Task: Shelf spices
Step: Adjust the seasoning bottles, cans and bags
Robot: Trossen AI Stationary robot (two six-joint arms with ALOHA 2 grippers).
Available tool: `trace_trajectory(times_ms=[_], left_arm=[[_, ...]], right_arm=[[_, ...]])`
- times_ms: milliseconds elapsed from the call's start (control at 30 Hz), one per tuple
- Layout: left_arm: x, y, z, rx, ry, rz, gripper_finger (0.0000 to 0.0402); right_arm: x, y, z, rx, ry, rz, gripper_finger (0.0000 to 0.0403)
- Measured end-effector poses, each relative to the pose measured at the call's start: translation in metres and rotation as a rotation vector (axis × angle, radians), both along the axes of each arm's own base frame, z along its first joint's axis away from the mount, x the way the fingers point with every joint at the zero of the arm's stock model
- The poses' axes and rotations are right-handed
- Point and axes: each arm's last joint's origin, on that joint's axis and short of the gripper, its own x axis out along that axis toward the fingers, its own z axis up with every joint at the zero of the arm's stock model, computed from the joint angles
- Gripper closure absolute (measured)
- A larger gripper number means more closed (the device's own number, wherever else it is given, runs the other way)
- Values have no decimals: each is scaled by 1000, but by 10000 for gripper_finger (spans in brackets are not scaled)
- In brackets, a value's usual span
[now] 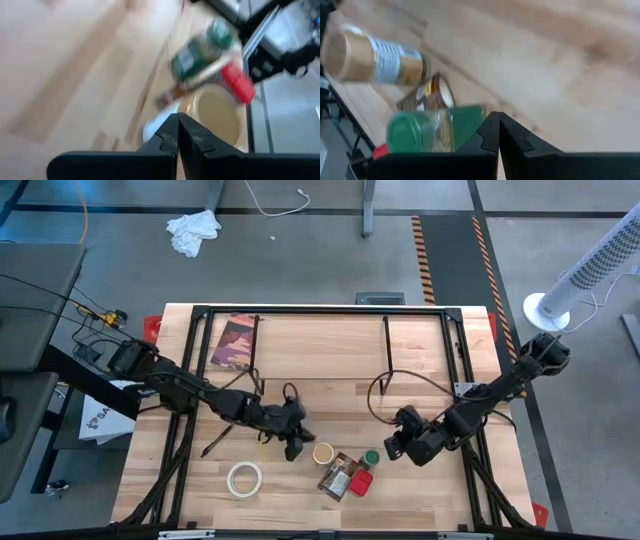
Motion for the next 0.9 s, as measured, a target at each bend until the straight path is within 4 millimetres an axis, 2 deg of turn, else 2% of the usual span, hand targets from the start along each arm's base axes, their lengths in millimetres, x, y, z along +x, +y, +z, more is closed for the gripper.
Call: trace_trajectory(times_ms=[133,267,400,533,700,900], left_arm=[[-8,12,31,13,-118,80,401],[-21,21,67,-7,-279,159,401],[-40,28,110,-41,-523,228,402],[-66,34,151,41,-765,276,401],[-93,41,172,177,-838,360,401],[-105,45,180,225,-859,363,401]], right_arm=[[-11,-12,18,-86,-86,-54,403],[-18,-22,41,-174,-246,-66,403],[-20,-26,71,-278,-474,-49,403],[-22,-30,101,-420,-649,33,403],[-30,-37,121,-468,-749,48,403],[-30,-37,136,-469,-865,25,403]])
